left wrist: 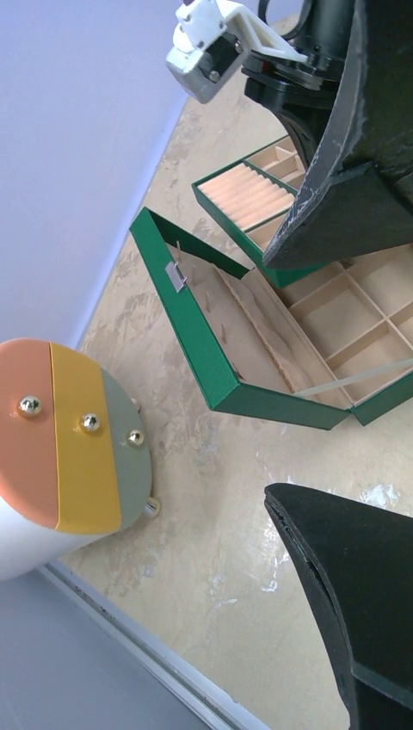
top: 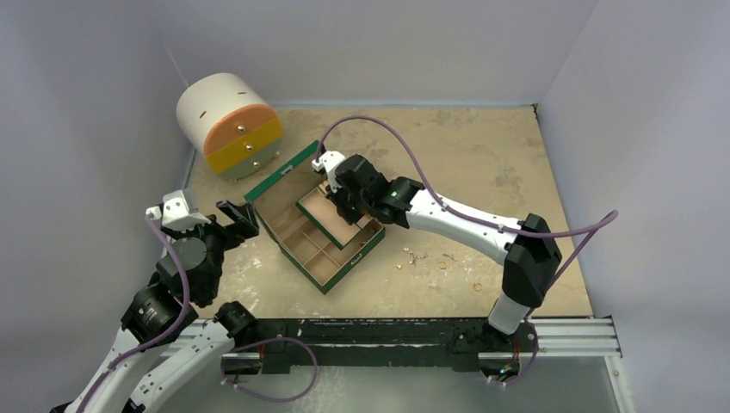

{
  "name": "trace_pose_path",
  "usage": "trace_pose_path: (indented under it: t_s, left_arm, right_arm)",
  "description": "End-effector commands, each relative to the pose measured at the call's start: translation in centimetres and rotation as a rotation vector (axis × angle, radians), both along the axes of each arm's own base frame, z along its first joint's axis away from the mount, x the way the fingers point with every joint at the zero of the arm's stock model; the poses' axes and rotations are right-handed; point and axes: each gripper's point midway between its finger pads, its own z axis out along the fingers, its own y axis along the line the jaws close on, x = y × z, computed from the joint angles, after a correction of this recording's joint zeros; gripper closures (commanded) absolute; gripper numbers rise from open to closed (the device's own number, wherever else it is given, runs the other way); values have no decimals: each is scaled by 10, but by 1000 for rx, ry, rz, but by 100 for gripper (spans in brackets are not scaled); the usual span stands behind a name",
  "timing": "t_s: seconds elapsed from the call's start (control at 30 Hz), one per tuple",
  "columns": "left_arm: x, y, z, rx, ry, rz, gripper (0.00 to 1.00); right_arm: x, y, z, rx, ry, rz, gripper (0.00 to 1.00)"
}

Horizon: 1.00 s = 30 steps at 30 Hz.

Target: Organize the mixed jewelry

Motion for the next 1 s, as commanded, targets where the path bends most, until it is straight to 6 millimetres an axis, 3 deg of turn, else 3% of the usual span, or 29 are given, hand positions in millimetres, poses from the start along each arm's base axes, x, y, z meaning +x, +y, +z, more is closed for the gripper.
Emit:
trace_pose_path:
  t_s: [0.0, 0.6, 0.97]
  left_arm:
    - [1, 4, 7, -15, -13, 33, 5]
    - [3, 4, 4, -4, 0, 38, 5]
    - [4, 3, 3, 1, 5, 37, 5]
  right_arm:
    - [-2, 25, 14, 34, -63, 58, 100]
    - [-13, 43, -39, -161, -69, -30, 100]
    - [-27, 51, -54, -180, -52, -46, 100]
